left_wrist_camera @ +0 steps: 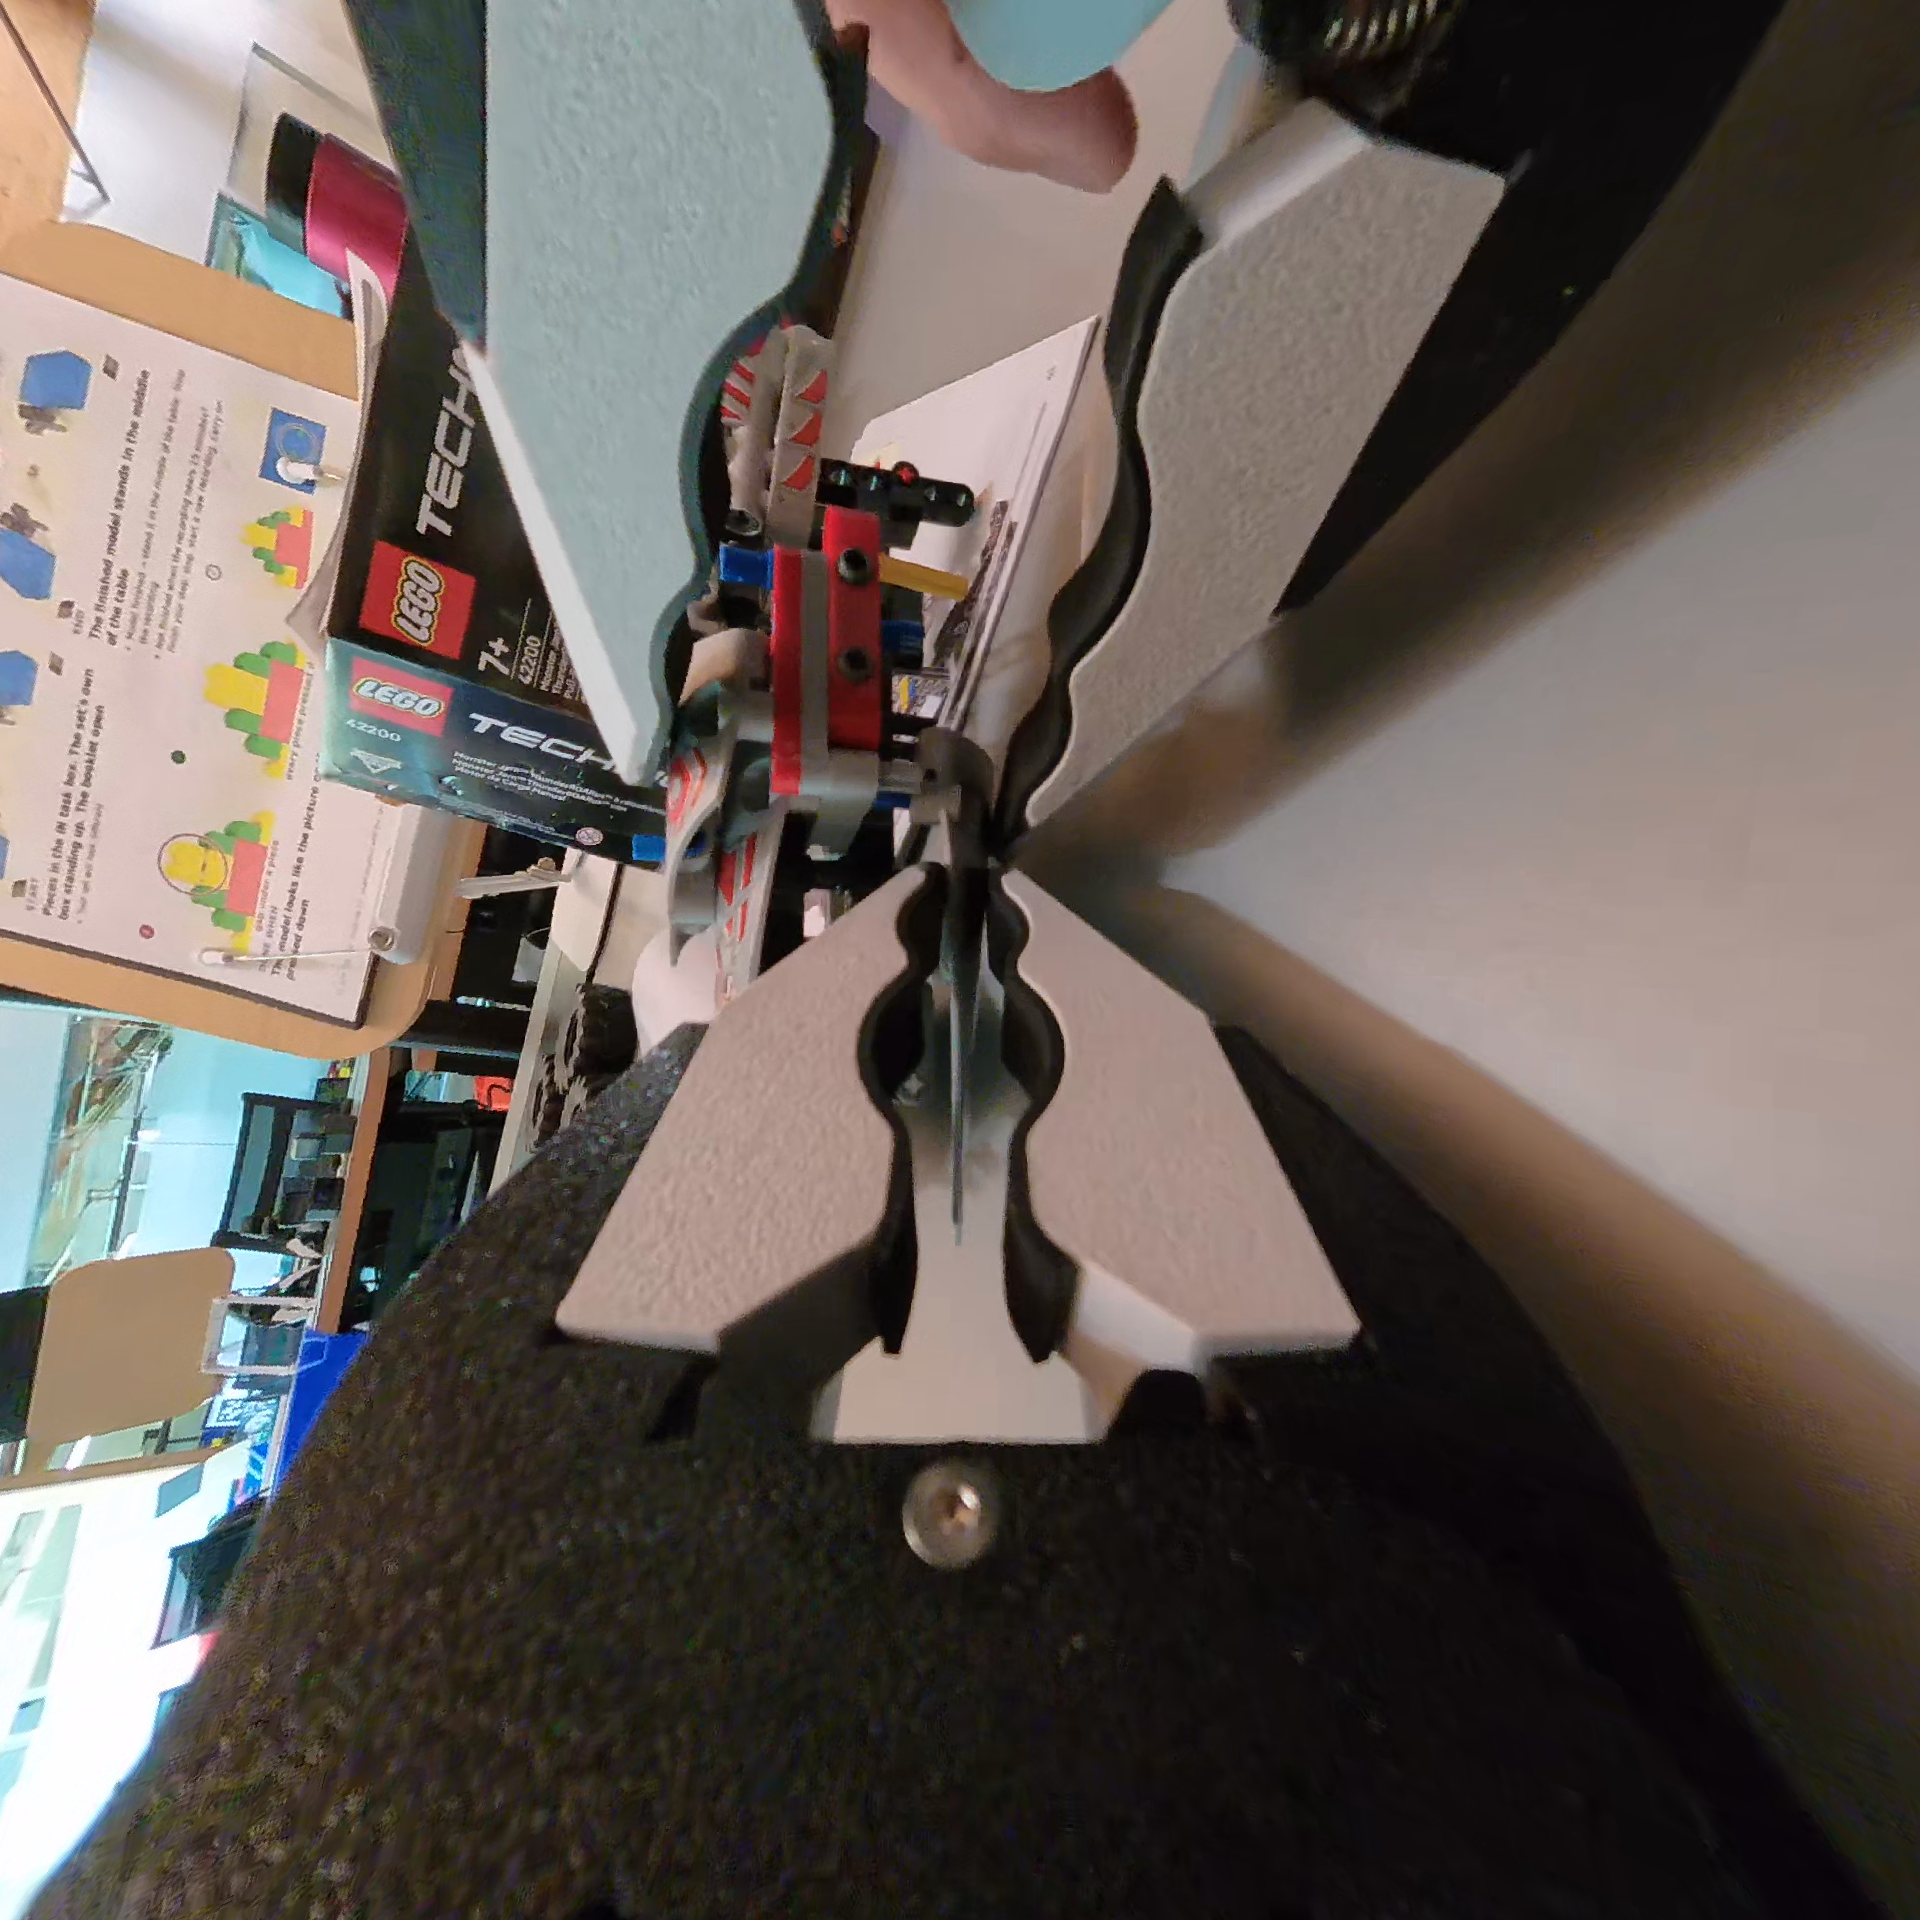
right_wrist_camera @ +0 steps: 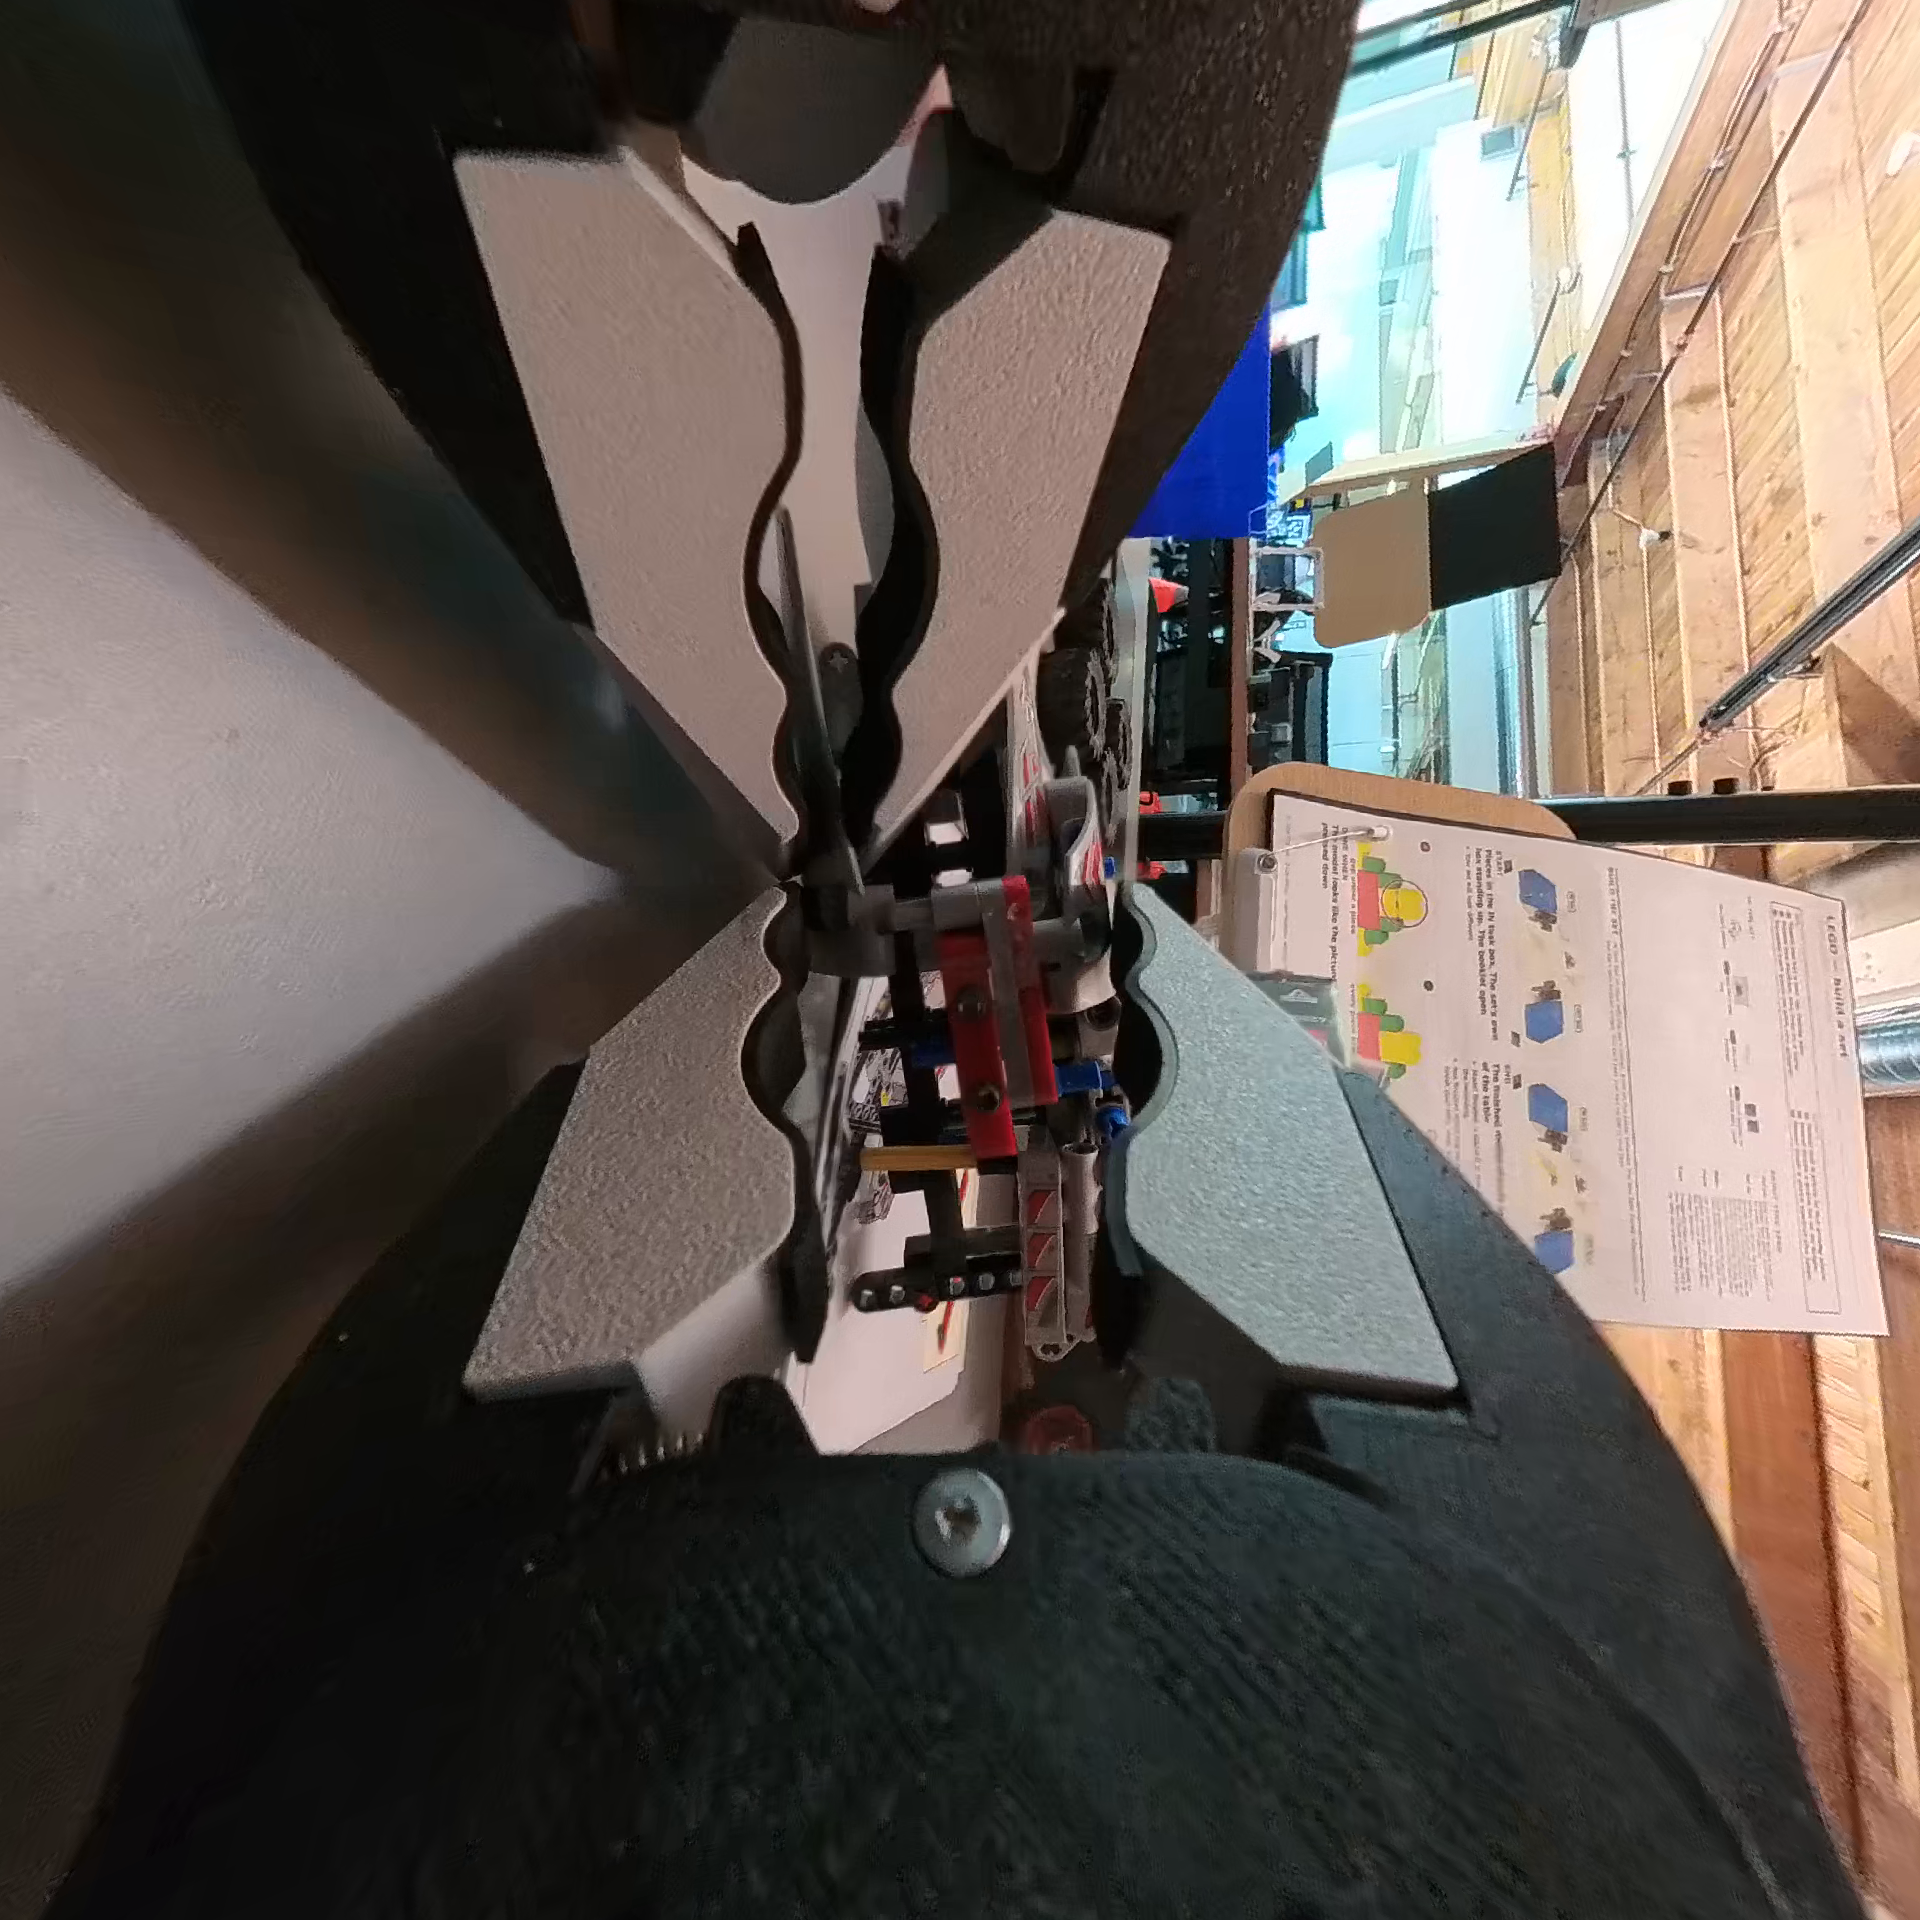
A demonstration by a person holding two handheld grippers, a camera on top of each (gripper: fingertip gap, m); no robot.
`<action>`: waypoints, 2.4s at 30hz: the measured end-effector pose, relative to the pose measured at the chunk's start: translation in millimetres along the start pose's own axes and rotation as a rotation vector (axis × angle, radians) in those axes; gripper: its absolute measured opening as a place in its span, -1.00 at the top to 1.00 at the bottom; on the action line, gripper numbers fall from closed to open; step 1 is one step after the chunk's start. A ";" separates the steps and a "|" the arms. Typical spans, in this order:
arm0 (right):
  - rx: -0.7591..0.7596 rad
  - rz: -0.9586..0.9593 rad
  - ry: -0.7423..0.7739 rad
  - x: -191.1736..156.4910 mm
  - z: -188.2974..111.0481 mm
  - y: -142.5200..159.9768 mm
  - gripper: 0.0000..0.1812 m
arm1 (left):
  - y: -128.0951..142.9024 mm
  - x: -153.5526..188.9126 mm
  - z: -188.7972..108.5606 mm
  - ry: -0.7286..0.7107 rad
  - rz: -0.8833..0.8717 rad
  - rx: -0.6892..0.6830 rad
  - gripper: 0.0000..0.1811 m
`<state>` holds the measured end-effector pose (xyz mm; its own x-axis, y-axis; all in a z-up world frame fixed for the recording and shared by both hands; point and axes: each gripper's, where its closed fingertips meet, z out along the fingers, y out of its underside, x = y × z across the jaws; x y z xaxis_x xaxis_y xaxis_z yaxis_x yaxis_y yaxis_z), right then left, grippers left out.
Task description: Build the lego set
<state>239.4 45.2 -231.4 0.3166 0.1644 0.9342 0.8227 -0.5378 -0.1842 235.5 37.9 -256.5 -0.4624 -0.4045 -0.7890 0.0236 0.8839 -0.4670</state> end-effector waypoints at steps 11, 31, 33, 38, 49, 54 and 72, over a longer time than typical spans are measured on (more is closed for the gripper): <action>-0.033 -0.035 -0.047 10.6 -11.7 14.6 0.54 | -1.2 0.8 2.1 0.005 0.023 -0.013 0.94; -0.037 -0.080 -0.056 4.2 -5.9 3.7 0.11 | 2.3 -0.7 2.8 -0.005 0.021 -0.037 0.94; -0.027 -0.064 -0.077 2.0 -4.1 2.1 0.16 | 2.5 -1.3 2.8 -0.004 0.008 -0.034 0.94; -0.007 -0.048 -0.093 1.2 0.6 -0.6 0.25 | 3.4 -1.5 2.8 0.005 -0.013 -0.027 0.94; 0.000 -0.071 -0.058 4.7 5.1 -0.3 0.43 | 6.5 -6.7 2.1 -0.029 -0.008 -0.033 0.93; -0.003 -0.043 -0.039 4.2 6.2 -1.6 0.45 | 8.7 -7.0 1.3 -0.019 -0.029 -0.026 0.94; 0.003 -0.023 -0.010 4.4 2.7 4.8 0.45 | 21.5 -6.5 -11.7 -0.048 0.071 -0.034 0.90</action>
<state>246.0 45.6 -229.0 0.3019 0.1851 0.9352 0.8316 -0.5308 -0.1634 228.6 62.4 -256.7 -0.4173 -0.3504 -0.8385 0.0245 0.9180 -0.3958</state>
